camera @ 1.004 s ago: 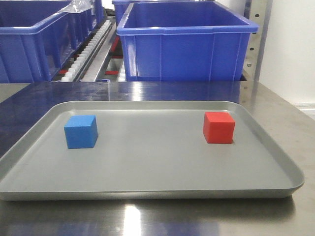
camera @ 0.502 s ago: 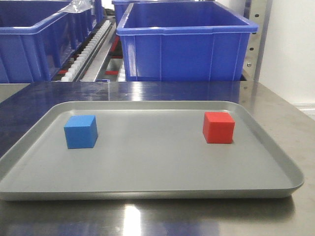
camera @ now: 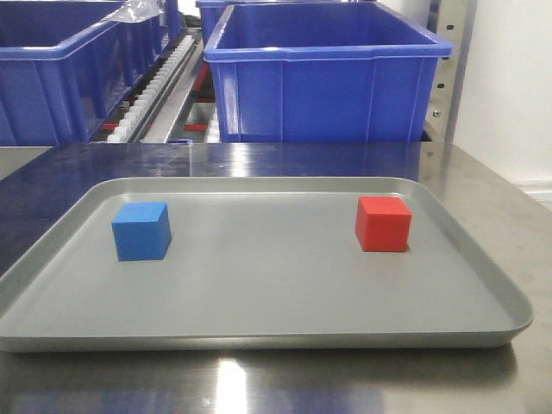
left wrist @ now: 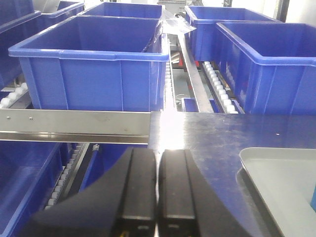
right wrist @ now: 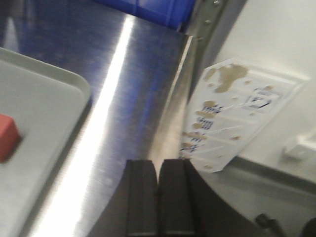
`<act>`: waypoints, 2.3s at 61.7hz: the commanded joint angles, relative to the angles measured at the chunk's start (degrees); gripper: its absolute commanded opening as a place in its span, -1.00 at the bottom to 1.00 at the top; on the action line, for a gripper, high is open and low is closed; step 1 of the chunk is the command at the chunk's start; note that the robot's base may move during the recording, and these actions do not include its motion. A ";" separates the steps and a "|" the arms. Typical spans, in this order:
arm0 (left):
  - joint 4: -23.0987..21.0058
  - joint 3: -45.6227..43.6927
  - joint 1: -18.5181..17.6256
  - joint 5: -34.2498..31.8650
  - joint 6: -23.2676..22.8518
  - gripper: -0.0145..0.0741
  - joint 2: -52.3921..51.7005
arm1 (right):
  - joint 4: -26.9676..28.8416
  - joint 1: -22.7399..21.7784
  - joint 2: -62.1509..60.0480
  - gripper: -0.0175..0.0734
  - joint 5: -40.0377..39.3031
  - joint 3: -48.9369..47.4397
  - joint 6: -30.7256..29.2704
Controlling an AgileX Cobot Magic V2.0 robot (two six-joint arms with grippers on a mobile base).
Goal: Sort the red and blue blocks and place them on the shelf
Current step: 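Move the right gripper above the red cube on the tray, then lower the right gripper around the red cube and close it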
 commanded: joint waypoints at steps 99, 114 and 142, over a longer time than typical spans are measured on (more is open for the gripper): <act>-0.08 1.23 -0.18 -5.12 -0.25 -0.40 -0.75 | 1.14 24.47 47.97 0.64 42.51 -49.07 33.79; -0.08 1.23 -0.18 -5.12 -0.25 -0.40 -0.75 | 1.53 23.91 50.47 0.64 42.48 -48.81 35.17; -0.08 1.23 -0.18 -5.12 -0.25 -0.40 -0.75 | 1.59 23.41 52.68 0.64 42.21 -48.68 35.53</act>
